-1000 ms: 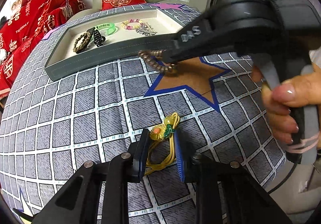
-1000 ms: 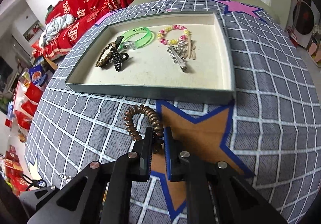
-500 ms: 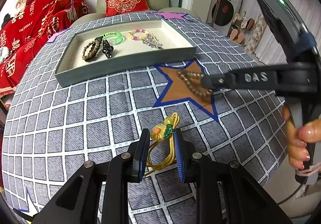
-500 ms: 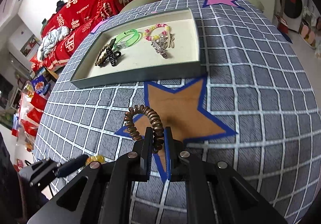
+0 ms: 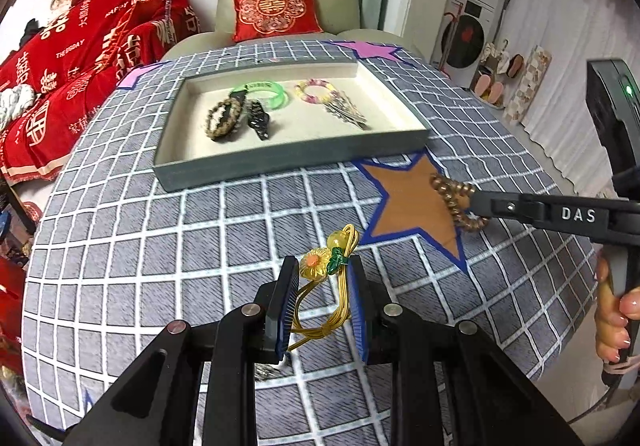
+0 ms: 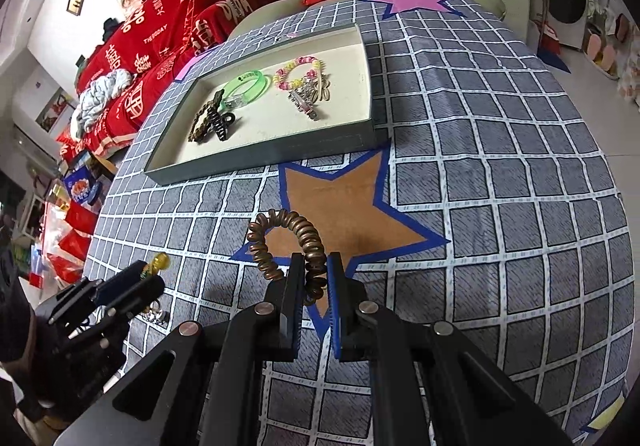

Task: Organize jewelry
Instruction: 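Carry the cord bracelet and coil hair tie into the tray with both tools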

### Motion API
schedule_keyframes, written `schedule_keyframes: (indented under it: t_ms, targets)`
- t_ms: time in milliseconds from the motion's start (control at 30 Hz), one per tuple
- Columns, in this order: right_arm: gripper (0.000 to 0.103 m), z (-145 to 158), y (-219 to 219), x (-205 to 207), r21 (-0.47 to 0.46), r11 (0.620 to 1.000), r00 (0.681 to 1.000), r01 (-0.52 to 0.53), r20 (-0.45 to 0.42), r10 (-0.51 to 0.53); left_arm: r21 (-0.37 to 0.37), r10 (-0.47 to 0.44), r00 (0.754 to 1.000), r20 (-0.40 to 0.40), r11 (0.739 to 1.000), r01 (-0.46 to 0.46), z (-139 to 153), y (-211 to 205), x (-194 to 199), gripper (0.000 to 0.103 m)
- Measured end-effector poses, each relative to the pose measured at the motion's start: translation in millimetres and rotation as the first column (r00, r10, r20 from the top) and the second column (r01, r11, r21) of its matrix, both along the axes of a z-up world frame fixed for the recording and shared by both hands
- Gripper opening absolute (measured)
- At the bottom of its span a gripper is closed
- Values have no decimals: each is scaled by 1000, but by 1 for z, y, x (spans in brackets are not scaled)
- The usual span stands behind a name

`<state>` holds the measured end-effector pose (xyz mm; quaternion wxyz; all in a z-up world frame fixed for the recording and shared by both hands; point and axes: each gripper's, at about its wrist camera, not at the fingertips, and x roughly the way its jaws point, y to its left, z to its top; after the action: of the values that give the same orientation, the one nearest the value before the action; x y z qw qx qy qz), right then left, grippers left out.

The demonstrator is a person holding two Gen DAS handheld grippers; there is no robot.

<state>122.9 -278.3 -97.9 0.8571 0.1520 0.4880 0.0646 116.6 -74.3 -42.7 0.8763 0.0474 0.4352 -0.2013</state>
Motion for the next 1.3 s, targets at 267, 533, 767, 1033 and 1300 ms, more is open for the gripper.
schedule_keyframes:
  t_ms: [267, 533, 767, 1033, 1300]
  targets:
    - [12, 9, 0, 3, 1, 1000, 1000, 6, 17, -6, 11, 28, 999, 32, 1000, -28, 12, 19, 16, 33]
    - [12, 15, 3, 9, -1, 1000, 999, 7, 34, -7, 31, 63, 997, 42, 997, -65, 17, 29, 36, 33]
    - [12, 27, 0, 22, -13, 1000, 998, 11, 55, -10, 47, 55, 996, 72, 997, -59, 29, 28, 51, 33]
    - [12, 46, -2, 52, -38, 999, 996, 0, 90, 3, 44, 76, 992, 100, 996, -81, 45, 33, 88, 33]
    - [12, 51, 2, 92, -56, 998, 995, -12, 99, 18, 33, 96, 994, 61, 995, -98, 37, 26, 134, 33]
